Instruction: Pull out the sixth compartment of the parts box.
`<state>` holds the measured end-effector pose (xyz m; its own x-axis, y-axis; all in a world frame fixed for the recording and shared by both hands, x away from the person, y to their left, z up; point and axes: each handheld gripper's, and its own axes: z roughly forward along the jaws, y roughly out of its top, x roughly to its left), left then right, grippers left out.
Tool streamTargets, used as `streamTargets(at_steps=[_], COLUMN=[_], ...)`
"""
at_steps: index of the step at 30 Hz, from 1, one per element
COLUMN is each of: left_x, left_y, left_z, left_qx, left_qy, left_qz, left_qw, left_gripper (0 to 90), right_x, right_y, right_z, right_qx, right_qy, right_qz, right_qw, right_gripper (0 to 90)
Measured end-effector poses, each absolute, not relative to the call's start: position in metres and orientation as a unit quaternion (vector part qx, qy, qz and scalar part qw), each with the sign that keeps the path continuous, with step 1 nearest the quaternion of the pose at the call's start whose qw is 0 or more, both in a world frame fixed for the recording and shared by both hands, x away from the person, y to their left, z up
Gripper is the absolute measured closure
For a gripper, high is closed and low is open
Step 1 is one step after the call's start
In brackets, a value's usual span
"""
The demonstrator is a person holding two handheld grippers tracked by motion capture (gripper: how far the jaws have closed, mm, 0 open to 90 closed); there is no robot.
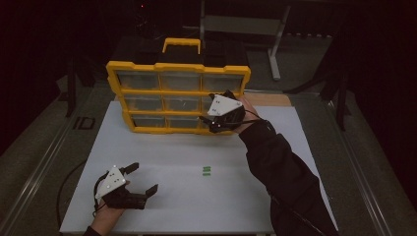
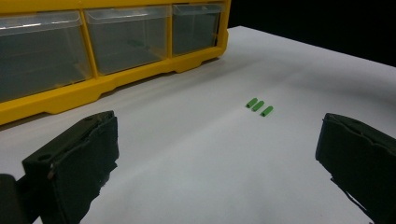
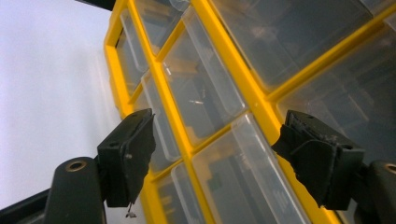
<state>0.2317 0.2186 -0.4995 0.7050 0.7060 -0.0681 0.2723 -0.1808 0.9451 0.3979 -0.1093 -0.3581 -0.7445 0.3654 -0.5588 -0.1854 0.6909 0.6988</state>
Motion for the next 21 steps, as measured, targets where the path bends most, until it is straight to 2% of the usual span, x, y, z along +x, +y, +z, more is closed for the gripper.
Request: streamTargets(at_steps=[4, 12, 21], left_x=[0.232, 0.232, 0.231], left_y=[0.218, 0.218, 0.217], left_z=[-0.5, -0.5, -0.5], left_qx=[0.744, 0.747, 0.748], left_qy=[0.327, 0.323, 0.322], left_qz=[0.197, 0.195, 0.196], left_qw=[0.548, 0.547, 0.546], left_gripper=[0.0, 0.0, 0.0], right_x=[0.403, 0.411, 0.417], right_y=[-0.104, -0.096, -0.096], right_z=[-0.359, -0.371, -0.382], right_qx=[0.051, 0.012, -0.009], right_qy=[0.844, 0.839, 0.83], right_qz=[0.39, 0.359, 0.323], right_qw=[0.365, 0.409, 0.454], right_gripper=[38.0, 51.0, 57.6])
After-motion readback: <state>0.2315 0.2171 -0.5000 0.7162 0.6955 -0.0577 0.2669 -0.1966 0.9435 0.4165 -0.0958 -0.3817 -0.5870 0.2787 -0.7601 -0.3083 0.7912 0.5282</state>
